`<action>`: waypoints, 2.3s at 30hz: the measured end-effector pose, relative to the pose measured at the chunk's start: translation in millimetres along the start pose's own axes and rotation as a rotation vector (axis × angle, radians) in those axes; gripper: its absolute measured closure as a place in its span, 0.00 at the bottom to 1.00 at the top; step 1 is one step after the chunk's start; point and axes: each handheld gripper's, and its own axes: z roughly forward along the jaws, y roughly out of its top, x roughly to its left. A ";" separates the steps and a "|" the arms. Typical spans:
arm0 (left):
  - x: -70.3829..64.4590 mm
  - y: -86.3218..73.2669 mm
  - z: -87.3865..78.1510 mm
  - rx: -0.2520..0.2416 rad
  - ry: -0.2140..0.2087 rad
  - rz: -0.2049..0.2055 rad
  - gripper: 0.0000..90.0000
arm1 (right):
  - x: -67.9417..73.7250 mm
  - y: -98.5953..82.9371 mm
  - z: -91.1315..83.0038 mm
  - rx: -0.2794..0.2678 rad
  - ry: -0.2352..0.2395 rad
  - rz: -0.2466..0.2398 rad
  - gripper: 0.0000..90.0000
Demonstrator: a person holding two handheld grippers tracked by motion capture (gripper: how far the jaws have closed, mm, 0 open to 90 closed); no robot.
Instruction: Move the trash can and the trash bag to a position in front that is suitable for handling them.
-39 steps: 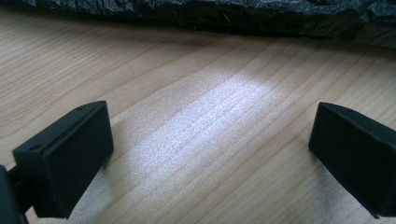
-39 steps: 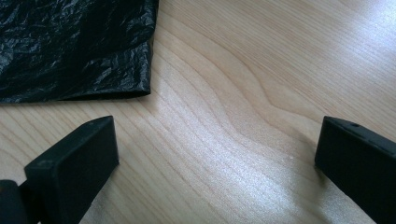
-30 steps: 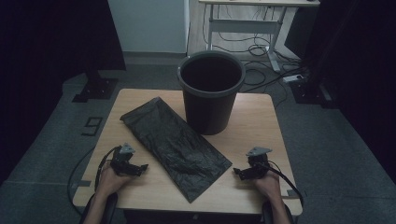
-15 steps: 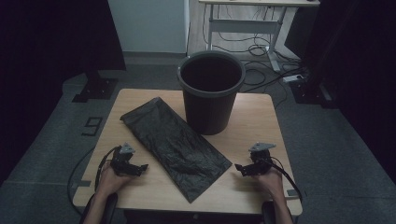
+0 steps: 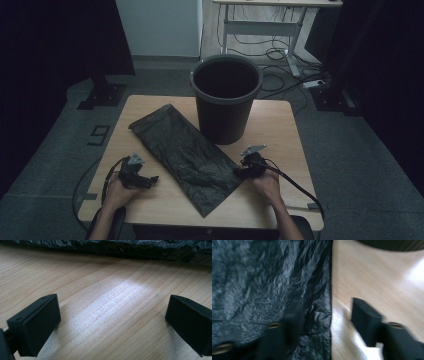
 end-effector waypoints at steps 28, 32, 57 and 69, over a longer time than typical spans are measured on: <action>-1.5 -0.5 -0.6 0.002 0.006 -0.005 0.00 | 11.6 11.1 -14.9 0.026 -0.012 -0.009 0.49; -2.3 -1.1 -1.2 0.002 0.007 -0.007 0.00 | 13.9 26.1 10.6 0.039 0.010 -0.025 0.66; -3.2 -1.9 -1.8 0.002 0.008 -0.007 0.00 | 13.8 27.4 -3.1 0.039 -0.007 -0.041 0.50; -3.2 -2.0 -1.8 0.002 0.007 -0.006 0.00 | 11.4 77.8 62.6 0.052 0.001 -0.051 0.76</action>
